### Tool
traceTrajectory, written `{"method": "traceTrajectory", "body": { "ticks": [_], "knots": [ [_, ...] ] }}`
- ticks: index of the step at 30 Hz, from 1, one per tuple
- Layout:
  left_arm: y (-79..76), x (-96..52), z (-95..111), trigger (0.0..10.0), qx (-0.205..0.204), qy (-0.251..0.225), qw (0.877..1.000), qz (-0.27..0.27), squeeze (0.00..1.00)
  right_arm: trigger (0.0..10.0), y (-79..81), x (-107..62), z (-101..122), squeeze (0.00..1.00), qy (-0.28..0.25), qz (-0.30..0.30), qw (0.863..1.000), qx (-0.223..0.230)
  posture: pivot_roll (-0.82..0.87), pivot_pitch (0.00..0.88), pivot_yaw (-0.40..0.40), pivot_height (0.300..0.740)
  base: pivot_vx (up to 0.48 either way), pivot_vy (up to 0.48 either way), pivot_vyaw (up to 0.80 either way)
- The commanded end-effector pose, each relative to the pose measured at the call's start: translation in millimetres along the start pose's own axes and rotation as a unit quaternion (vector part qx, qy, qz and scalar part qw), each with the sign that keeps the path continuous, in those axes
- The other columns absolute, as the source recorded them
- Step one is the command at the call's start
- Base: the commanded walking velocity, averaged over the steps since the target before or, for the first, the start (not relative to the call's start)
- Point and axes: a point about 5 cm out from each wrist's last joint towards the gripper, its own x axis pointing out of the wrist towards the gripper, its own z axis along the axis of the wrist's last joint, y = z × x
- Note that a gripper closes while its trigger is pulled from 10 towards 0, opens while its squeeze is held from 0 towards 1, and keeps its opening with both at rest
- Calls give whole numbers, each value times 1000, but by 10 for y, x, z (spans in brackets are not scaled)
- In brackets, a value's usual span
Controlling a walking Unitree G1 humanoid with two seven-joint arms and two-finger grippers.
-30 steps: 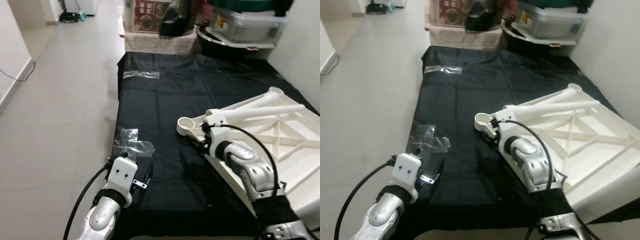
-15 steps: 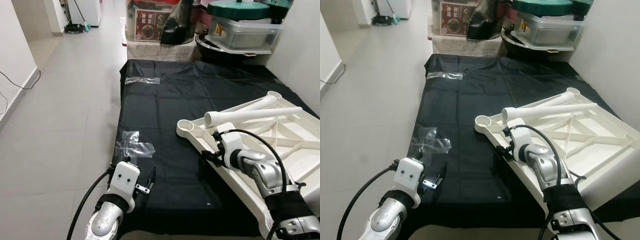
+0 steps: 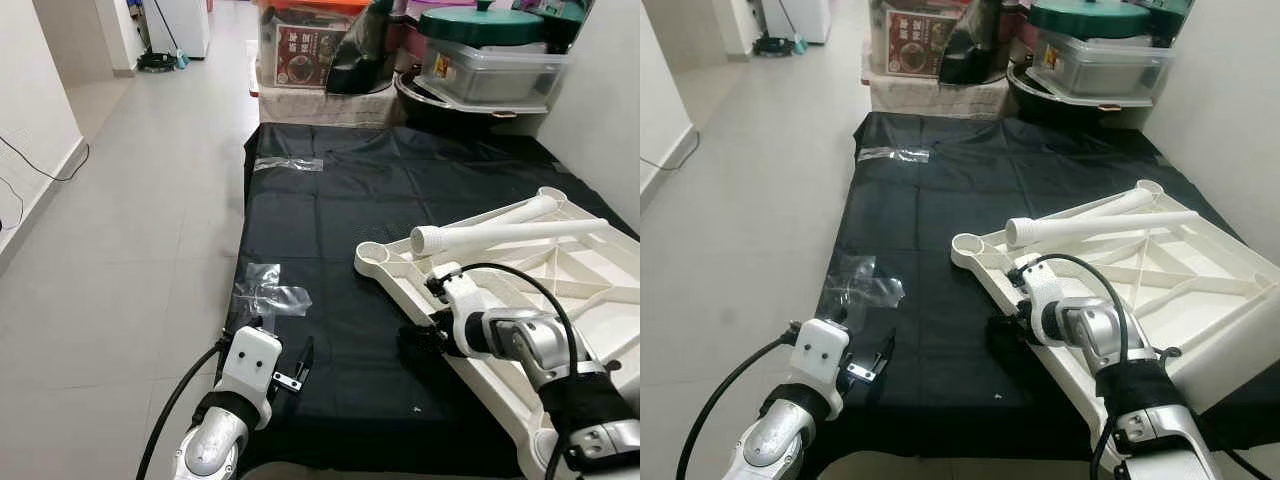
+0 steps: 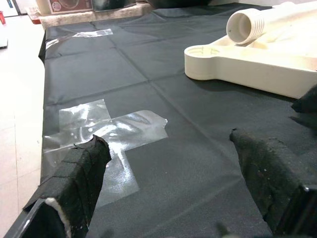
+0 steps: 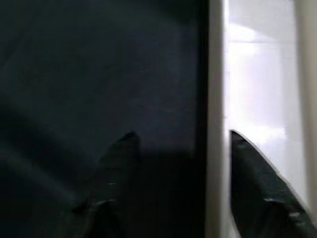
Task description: Building children table
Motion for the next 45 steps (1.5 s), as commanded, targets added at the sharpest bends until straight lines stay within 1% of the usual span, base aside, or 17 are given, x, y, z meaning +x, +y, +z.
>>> {"method": "traceTrajectory", "body": {
  "ticks": [1, 12, 15, 16, 19, 22, 24, 26, 30, 33, 38, 39, 40, 41, 43, 44, 45],
  "knots": [
    [-25, -19, -27, 10000, -1, 10, 1000, -1, 0, 0, 96, 59, -104, 0, 25, 37, 999, -1, 54, 96, -107, 740, 0, 0, 0],
    [-16, -11, -21, 10000, -1, 10, 1000, 3, 0, 0, 164, 38, 30, 0, 6, 76, 996, -49, 53, 104, -105, 740, 0, 0, 0],
    [-13, -8, -21, 10000, -1, 10, 1000, 3, 0, 0, 197, 7, 49, 0, 4, 106, 992, -68, 53, 103, -106, 740, 0, 0, 0],
    [-11, -7, -20, 10000, 0, 10, 1000, 3, 0, 0, 228, -21, 48, 0, 3, 128, 988, -87, 52, 105, -102, 740, 0, 0, 0],
    [-11, -7, -20, 10000, 0, 10, 1000, 3, 0, 0, 228, -21, 48, 0, 3, 128, 988, -87, 52, 105, -102, 740, 0, 0, 0],
    [-9, -5, -22, 10000, 0, 10, 1000, 3, 0, 0, 261, -43, 42, 0, 2, 147, 983, -106, 53, 104, -104, 740, 0, 0, 0],
    [-5, 1, -23, 10000, 1, 10, 1000, 3, 0, 0, 330, -112, -24, 0, 13, 201, 967, -156, 52, 105, -101, 740, 0, 0, 0],
    [-3, 5, -24, 10000, 1, 11, 1000, 3, 0, 0, 333, -130, -49, 0, 19, 214, 962, -172, 50, 103, -100, 740, 0, 0, 0],
    [-2, 8, -24, 10000, 1, 11, 1000, 3, 0, 0, 329, -142, -62, 0, 23, 220, 957, -188, 50, 104, -100, 740, 0, 0, 0],
    [-2, 13, -23, 10000, 1, 10, 1000, 3, 0, 0, 349, -168, 0, 0, 9, 240, 936, -256, 51, 103, -102, 740, 0, 0, 0],
    [-1, 14, -22, 10000, 2, 10, 1000, 3, 0, 0, 378, -180, 54, 0, 2, 254, 922, -292, 50, 105, -103, 740, 0, 0, 0],
    [-1, 15, -22, 10000, 1, 10, 1000, 3, 0, 0, 395, -189, 69, 0, 4, 264, 912, -315, 49, 105, -101, 740, 0, 0, 0],
    [-1, 15, -22, 10000, 1, 10, 1000, 3, 0, 0, 395, -189, 69, 0, 4, 264, 912, -315, 49, 105, -101, 740, 0, 0, 0],
    [-1, 15, -22, 10000, 2, 10, 1000, 3, 0, 0, 404, -192, 87, 0, 5, 269, 902, -338, 49, 104, -102, 740, 0, 0, 0],
    [-1, 15, -22, 10000, 2, 10, 1000, 3, 0, 0, 404, -192, 87, 0, 5, 269, 902, -338, 49, 104, -102, 740, 0, 0, 0],
    [-1, 16, -21, 10000, 2, 10, 1000, 3, 0, 0, 397, -187, 108, 0, 9, 272, 892, -361, 49, 104, -101, 740, 0, 0, 0],
    [-1, 16, -21, 10000, 2, 10, 1000, 3, 0, 0, 397, -187, 108, 0, 9, 272, 892, -361, 49, 104, -101, 740, 0, 0, 0]
  ]
}}
